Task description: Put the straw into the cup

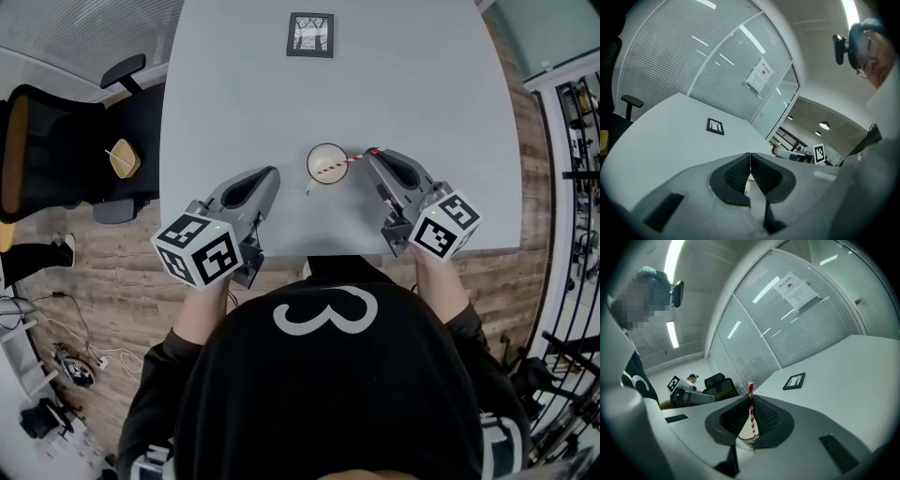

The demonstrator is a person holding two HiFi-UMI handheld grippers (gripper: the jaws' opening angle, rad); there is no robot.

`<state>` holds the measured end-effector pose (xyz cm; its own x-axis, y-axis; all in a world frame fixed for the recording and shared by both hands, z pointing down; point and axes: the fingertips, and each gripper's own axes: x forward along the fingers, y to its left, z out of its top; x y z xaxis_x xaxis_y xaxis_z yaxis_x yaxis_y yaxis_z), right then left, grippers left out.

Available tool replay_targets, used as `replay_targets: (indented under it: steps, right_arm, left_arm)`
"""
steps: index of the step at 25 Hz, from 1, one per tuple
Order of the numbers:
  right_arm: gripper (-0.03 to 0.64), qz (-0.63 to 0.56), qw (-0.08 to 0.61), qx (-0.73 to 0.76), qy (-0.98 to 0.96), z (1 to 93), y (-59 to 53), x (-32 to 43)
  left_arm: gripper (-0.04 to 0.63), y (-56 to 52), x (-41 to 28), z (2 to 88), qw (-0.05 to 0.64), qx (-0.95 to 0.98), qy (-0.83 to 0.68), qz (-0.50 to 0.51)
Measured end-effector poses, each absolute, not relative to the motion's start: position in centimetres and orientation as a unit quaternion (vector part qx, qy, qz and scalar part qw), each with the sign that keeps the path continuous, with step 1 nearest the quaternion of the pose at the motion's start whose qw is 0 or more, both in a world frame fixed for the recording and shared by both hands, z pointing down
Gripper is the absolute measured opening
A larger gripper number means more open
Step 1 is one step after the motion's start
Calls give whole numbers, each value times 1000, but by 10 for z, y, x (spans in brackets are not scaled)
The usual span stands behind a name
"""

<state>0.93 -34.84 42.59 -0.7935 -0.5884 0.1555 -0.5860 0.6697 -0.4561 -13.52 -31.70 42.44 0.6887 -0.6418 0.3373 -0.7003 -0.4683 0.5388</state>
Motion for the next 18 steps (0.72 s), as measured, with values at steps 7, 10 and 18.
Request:
replay_targets:
  steps: [7, 10, 18]
  right_arm:
    - [20, -257, 4, -324, 910, 434, -348, 10]
    - [20, -260, 5, -325, 909, 436, -347, 11]
    - [20, -260, 6, -332, 907, 440, -349, 12]
  left_arm:
    - [17, -316, -135, 431, 340, 853, -393, 45]
    - [17, -315, -135, 433, 342, 851, -395, 45]
    - [17, -316, -139, 434, 342, 848, -404, 40]
